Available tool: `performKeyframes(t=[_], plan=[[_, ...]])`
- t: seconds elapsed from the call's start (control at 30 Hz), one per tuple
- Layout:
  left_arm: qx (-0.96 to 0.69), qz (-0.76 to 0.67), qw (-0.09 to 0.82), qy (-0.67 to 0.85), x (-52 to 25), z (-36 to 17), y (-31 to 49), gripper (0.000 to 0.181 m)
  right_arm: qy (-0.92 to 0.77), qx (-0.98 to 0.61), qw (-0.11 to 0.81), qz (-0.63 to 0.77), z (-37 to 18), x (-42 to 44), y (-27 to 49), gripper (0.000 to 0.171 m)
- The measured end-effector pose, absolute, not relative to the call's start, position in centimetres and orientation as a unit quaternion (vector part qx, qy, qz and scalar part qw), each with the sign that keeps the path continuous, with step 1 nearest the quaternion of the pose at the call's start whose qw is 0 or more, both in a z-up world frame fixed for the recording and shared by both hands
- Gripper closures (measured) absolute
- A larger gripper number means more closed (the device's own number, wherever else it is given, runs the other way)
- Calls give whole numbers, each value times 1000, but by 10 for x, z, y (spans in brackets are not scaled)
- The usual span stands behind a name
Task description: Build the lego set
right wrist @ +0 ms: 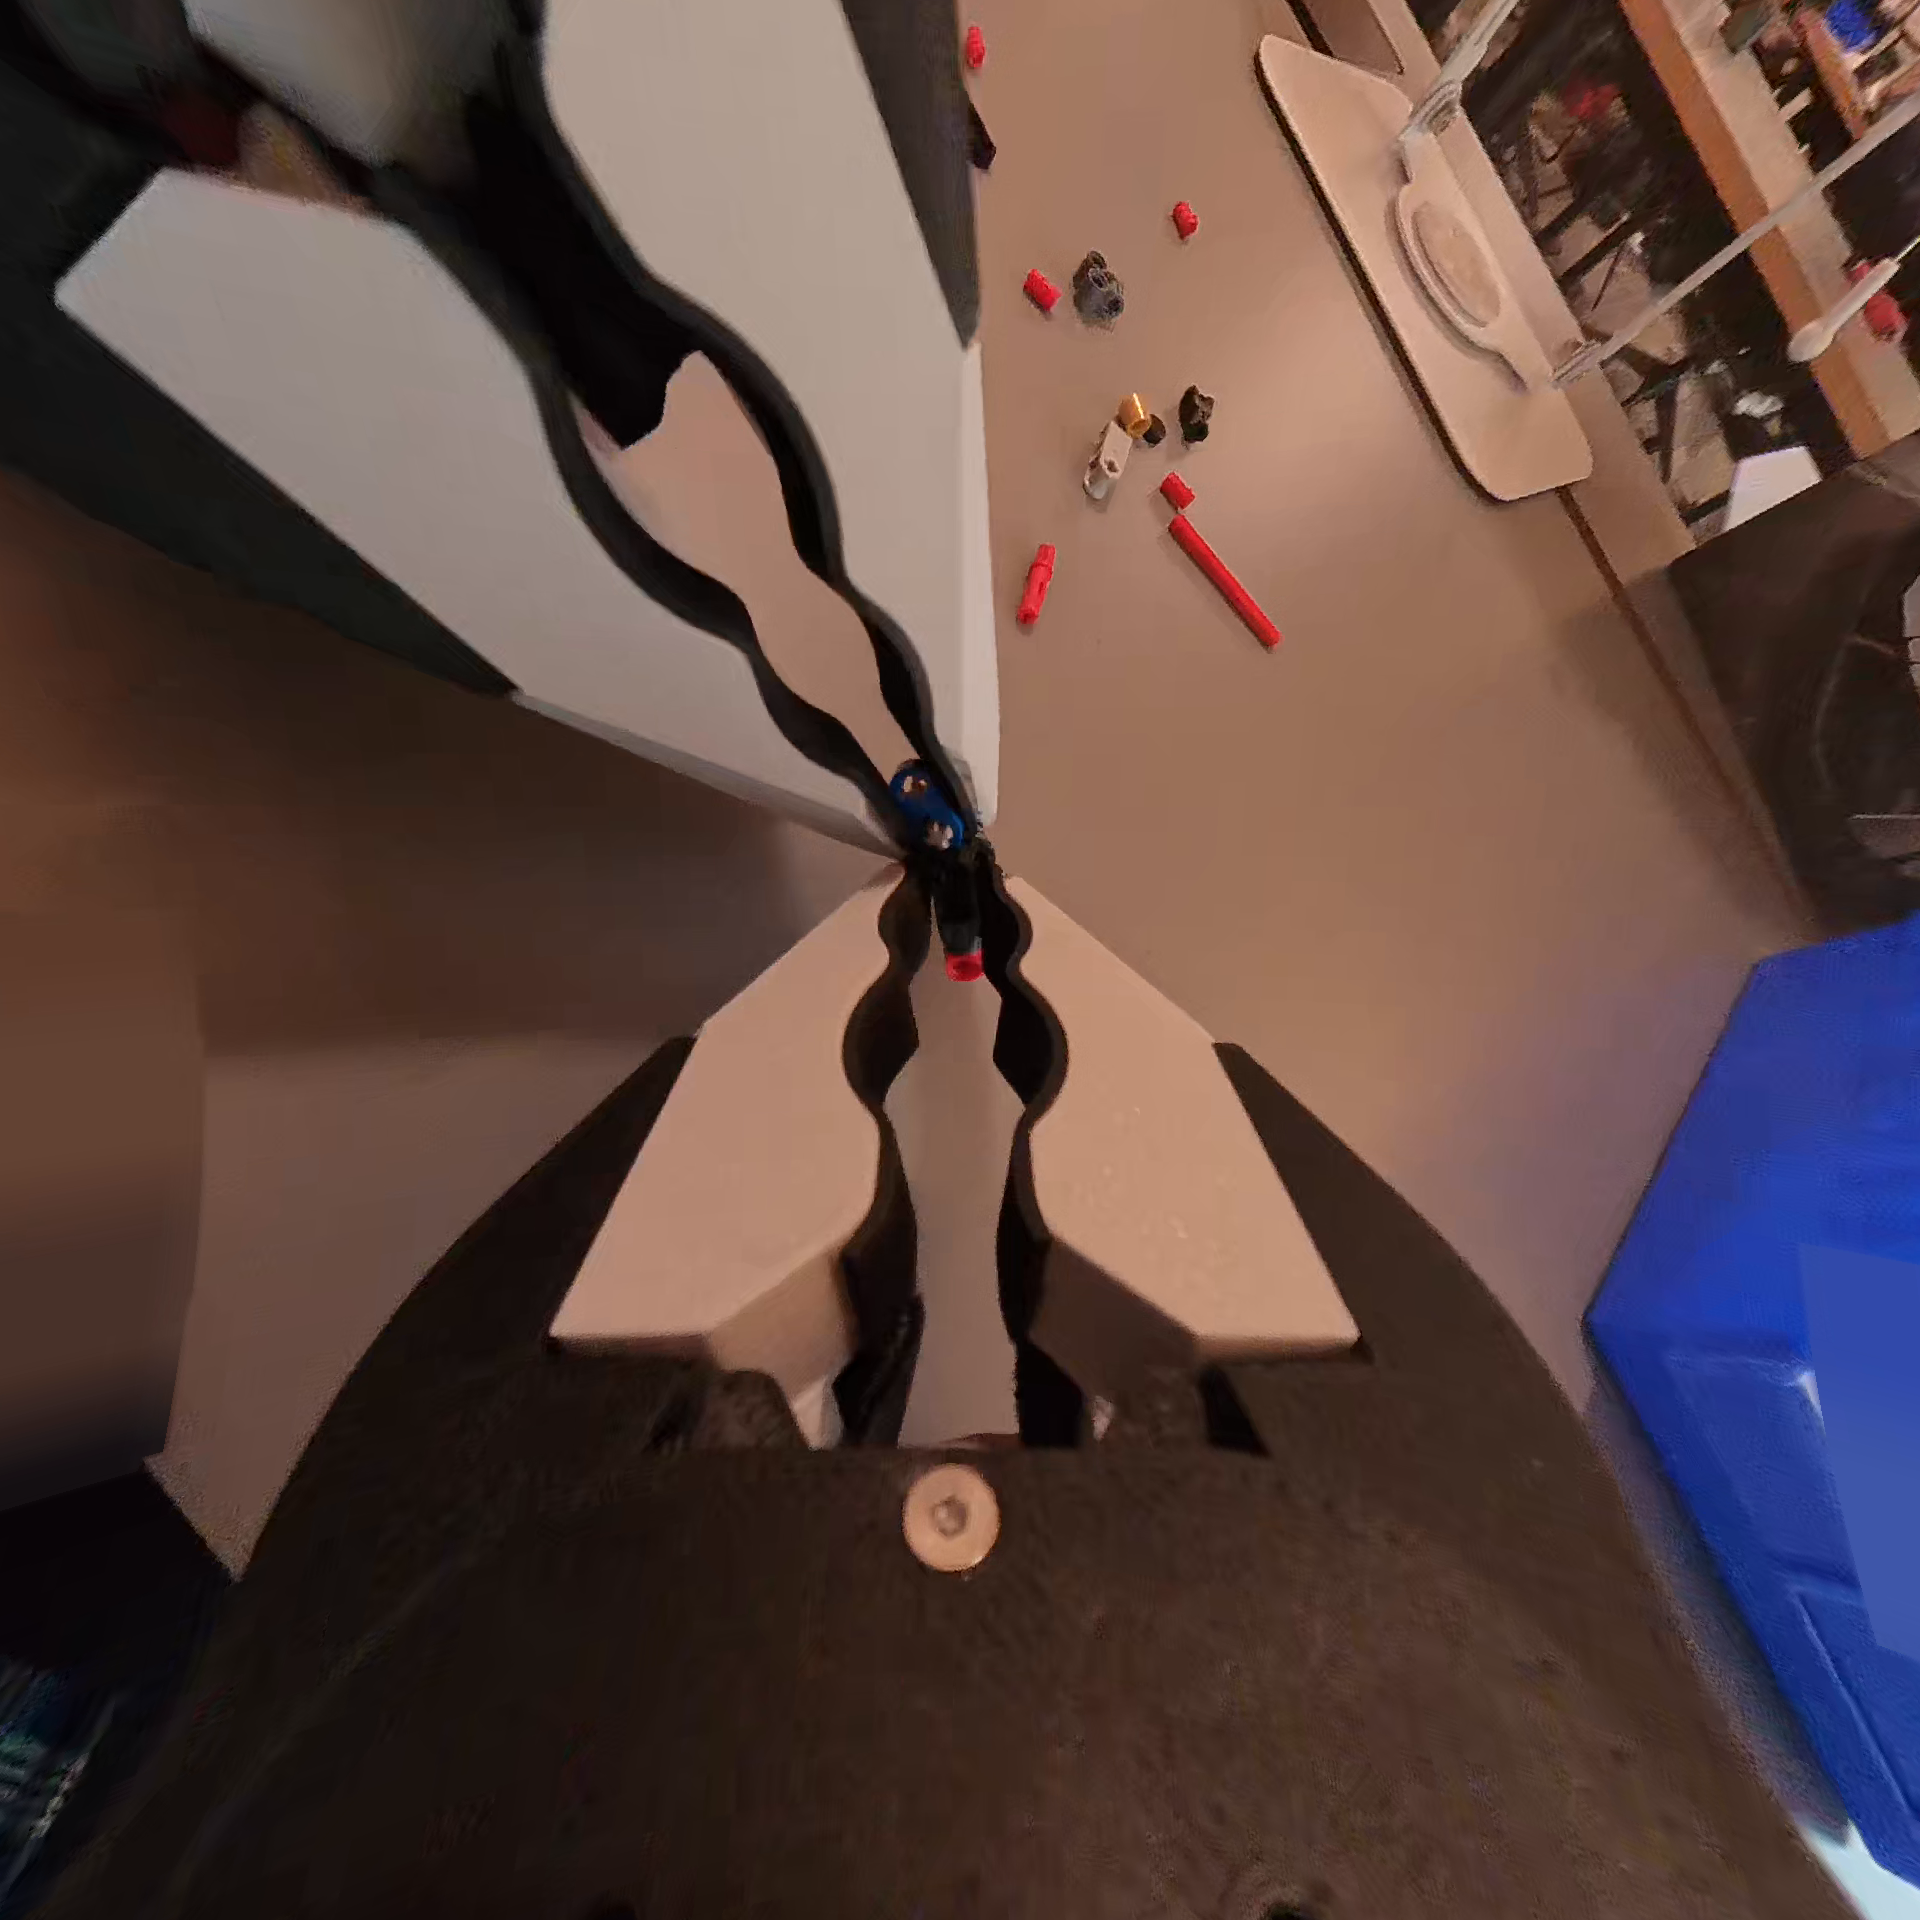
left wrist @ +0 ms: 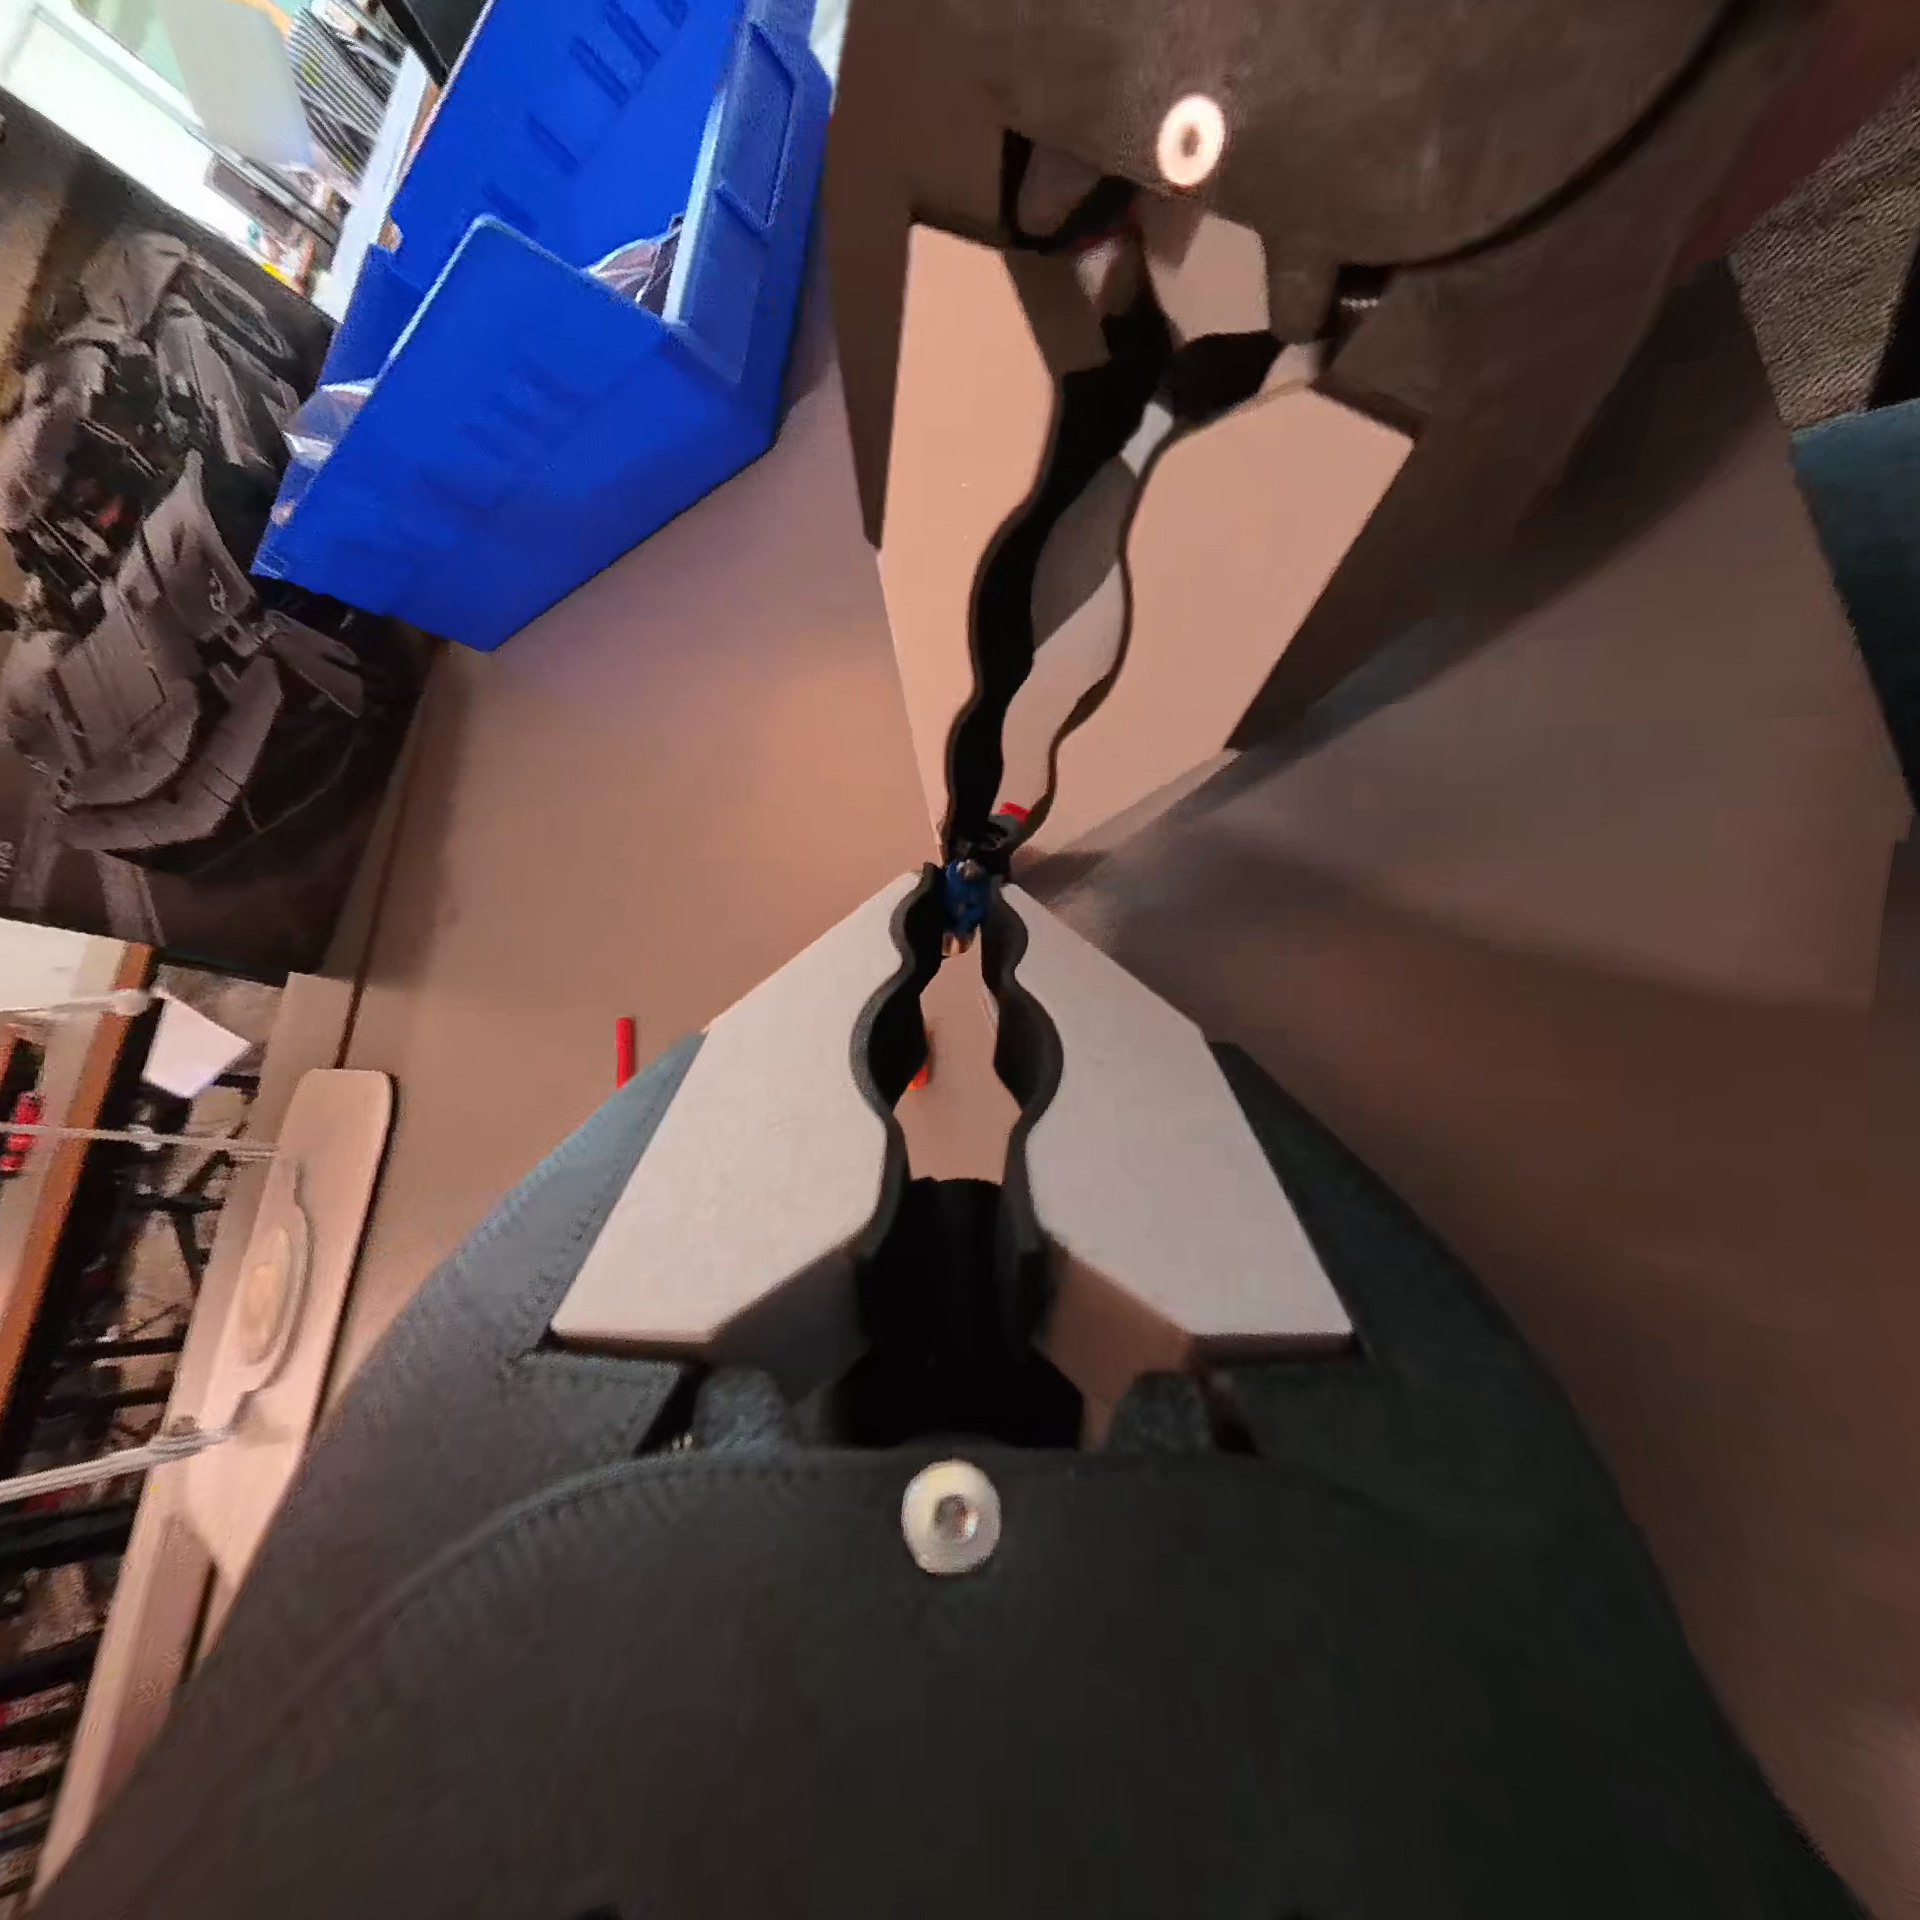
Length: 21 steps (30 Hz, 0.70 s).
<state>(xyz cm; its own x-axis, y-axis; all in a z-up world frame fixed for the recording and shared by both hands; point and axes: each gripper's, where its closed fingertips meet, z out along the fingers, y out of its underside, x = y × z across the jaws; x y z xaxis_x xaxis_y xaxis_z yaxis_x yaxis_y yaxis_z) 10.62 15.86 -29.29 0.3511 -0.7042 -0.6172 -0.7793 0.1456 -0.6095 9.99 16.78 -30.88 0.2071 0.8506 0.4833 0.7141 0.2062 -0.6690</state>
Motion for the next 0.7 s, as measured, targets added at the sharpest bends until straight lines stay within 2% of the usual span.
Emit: performKeyframes(t=[0.5,0.7], plan=[[-737,-219,484,419,104,-270,162,177,-600,-601,518,103,-290,96,169,165],[-730,-249,482,415,101,-266,162,176,-591,-601,524,125,-285,96,169,166]])
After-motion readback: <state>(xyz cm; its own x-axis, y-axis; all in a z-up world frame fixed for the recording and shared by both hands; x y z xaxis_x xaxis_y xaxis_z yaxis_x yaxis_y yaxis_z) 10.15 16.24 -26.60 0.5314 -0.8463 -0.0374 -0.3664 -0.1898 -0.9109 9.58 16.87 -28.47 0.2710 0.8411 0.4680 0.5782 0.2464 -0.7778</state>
